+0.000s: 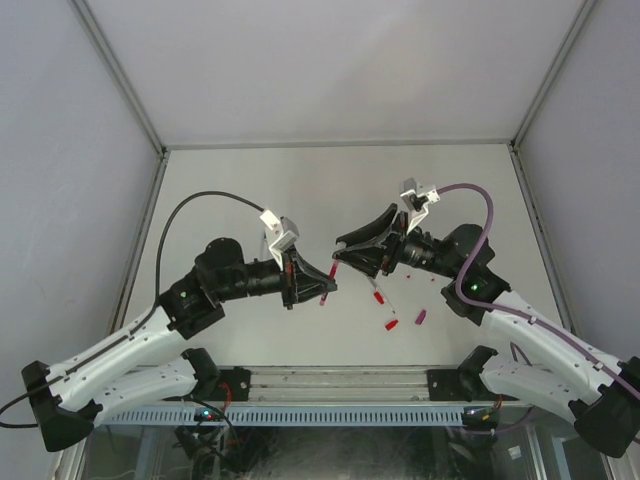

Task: Insert the pens into the pen caps
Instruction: Press the pen cap onto the pen.

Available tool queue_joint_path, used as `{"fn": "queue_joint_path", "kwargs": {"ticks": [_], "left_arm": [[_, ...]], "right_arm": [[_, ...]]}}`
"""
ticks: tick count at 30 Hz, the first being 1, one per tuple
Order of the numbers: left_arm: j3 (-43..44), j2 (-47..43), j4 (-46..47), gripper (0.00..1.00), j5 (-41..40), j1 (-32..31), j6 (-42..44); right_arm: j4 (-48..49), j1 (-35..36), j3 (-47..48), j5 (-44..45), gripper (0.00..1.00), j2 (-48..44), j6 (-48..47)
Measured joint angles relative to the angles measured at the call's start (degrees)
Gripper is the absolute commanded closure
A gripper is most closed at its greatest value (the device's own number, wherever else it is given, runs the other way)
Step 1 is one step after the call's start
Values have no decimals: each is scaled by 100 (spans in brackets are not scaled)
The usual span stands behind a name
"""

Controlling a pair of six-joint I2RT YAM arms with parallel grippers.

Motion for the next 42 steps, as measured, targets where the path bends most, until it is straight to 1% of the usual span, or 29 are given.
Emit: {"fn": "queue_joint_path", "kwargs": {"ticks": [6,12,13,16,24,33,42], "left_arm": [[0,13,13,100,33,-4,7],[0,15,13,100,35,-9,48],[0,17,13,100,35,-11,48],[0,31,11,100,39,-17,52],[0,33,-245,100,-26,-20,92],[9,-4,-527,100,-299,-31,85],[20,-284,-1016,100,-487,-63,85]], "right_arm": [[70,66,0,-44,67,31,0],[79,83,22,-48,82,31,-11],[70,92,35,-48,85,31,-17],[-2,181,70,35,100,31,-87],[-433,647,76,833,100,-24,-629],[-516,1034,-2,1495,100,7,-916],[-619,1506,-4,2118,100,101,-1233]]}}
